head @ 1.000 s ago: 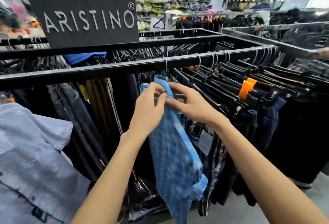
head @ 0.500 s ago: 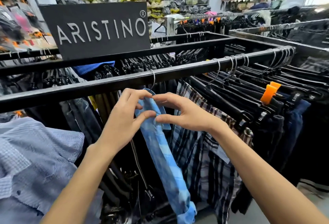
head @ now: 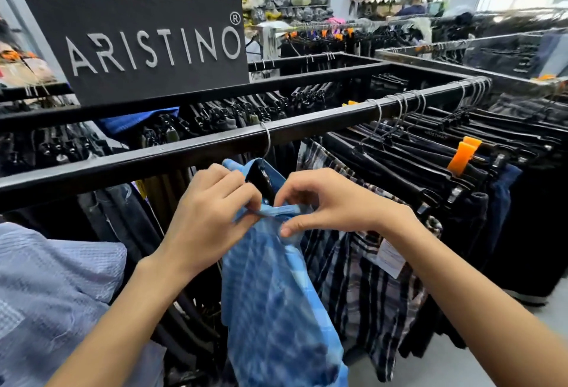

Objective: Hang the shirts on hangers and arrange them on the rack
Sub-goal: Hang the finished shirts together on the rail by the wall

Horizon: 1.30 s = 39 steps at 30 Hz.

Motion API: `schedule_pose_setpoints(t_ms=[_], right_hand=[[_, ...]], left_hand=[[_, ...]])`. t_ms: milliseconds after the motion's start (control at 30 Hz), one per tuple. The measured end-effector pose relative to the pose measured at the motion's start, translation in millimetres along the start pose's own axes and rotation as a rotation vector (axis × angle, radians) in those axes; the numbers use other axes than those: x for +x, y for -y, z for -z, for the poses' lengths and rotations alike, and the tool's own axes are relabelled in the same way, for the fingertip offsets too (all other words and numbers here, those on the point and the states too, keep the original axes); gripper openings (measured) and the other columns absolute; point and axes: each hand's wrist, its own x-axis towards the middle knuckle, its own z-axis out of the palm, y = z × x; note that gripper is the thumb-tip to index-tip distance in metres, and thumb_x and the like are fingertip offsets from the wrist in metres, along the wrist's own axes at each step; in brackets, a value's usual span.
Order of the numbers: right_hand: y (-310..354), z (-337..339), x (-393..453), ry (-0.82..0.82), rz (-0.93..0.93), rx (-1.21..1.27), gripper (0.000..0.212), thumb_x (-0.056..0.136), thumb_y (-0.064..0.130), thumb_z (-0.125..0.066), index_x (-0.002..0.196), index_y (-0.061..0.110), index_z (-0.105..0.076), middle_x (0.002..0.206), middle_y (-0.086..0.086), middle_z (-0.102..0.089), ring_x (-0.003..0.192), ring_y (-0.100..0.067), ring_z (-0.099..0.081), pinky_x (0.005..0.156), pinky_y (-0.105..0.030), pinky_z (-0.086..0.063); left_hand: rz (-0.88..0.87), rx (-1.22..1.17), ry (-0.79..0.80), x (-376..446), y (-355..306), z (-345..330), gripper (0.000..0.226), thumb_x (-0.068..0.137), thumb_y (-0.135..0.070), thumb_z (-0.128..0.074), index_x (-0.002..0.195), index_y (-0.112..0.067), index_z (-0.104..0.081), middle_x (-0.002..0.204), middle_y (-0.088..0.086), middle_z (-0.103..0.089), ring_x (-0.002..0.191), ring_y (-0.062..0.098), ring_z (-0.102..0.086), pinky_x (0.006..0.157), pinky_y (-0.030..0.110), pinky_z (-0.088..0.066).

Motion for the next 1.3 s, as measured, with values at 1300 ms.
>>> schedule_pose_setpoints(t_ms=[1300], right_hand=[[-19.4,-51.8,-59.1,0.106,-0.302,0.372,0.042,0.088,0.032,-0.078,0.122,0.022,-0.056,0.085,0.004,-0.067,0.071,-0.011,-0.061,0.068,-0.032,-0.050]], left_hand=[[0.281,-0.409,0.486,-25.3,-0.8,-3.0,0.007,0.097,-0.039,-0.062,0.098,-0.032,-0.062,0.088,-0.022,-0.058,0.076,-0.001,-0.057,0.069,0.019,-0.040]])
